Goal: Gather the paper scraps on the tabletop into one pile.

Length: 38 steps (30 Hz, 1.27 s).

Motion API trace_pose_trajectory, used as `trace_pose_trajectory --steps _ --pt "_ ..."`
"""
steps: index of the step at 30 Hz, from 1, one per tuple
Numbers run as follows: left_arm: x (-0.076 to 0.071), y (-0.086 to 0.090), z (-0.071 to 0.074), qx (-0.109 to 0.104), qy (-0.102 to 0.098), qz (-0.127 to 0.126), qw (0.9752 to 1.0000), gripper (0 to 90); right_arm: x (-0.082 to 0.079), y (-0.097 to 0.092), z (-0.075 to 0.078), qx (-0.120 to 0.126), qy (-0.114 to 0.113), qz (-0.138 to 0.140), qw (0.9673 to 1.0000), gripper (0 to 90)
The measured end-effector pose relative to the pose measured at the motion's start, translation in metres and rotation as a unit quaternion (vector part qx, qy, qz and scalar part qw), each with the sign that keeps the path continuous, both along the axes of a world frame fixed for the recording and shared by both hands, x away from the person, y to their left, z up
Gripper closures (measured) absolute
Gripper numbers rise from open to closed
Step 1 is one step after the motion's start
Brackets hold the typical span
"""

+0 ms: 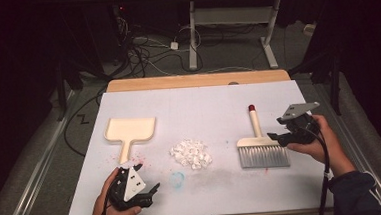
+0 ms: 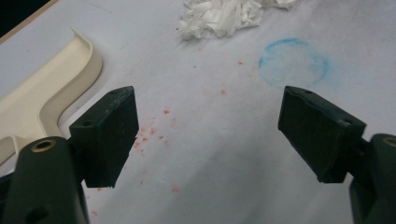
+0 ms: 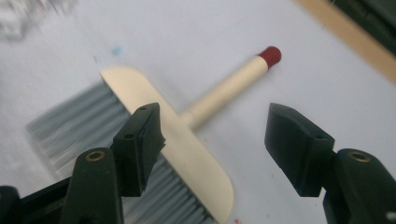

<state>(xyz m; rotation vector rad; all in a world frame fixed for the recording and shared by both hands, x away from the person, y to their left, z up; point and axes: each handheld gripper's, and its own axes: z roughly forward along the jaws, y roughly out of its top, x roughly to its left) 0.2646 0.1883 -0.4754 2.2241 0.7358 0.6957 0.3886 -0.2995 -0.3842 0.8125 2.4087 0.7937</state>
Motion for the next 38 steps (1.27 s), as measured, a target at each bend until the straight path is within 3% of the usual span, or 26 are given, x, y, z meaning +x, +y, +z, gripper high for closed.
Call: trace_pose_trajectory --steps 2,4,6,8,11,13,21,30,38 --pt "0.001 0.000 0.001 -0.001 -0.002 0.001 1.0000 18.9 -0.011 -0.002 0.003 0.036 -0.034 -0.002 0.9988 34.5" --pt "0.002 0.000 0.001 -0.003 -0.003 0.003 1.0000 18.9 -0.022 -0.001 0.003 0.066 -0.072 -0.010 0.9952 30.8" --pt "0.003 0.000 0.001 -0.001 -0.003 0.005 1.0000 18.9 -0.035 -0.001 0.002 0.098 -0.100 -0.012 0.9901 30.2" --pt "0.003 0.001 0.001 0.000 -0.003 0.009 1.0000 18.9 -0.049 0.000 -0.004 0.138 -0.124 -0.012 0.9827 29.0" --pt "0.001 0.000 0.000 0.000 -0.005 0.013 0.9999 18.9 -0.068 0.004 -0.012 0.131 -0.157 -0.025 0.9786 26.1" --pt "0.000 -0.001 0.000 0.003 -0.007 0.013 0.9999 18.9 -0.079 0.005 -0.019 0.150 -0.160 -0.034 0.9751 25.6" --pt "-0.002 -0.002 0.000 0.005 -0.010 0.007 0.9999 18.7 -0.107 0.008 -0.037 0.138 -0.174 -0.043 0.9741 24.5" --pt "0.000 -0.003 0.000 0.007 -0.010 0.007 0.9999 18.7 -0.105 0.010 -0.042 0.115 -0.172 -0.052 0.9771 24.5" --pt "0.002 -0.003 0.001 0.005 -0.010 0.012 0.9999 18.7 -0.105 0.010 -0.042 0.116 -0.179 -0.053 0.9756 24.4"
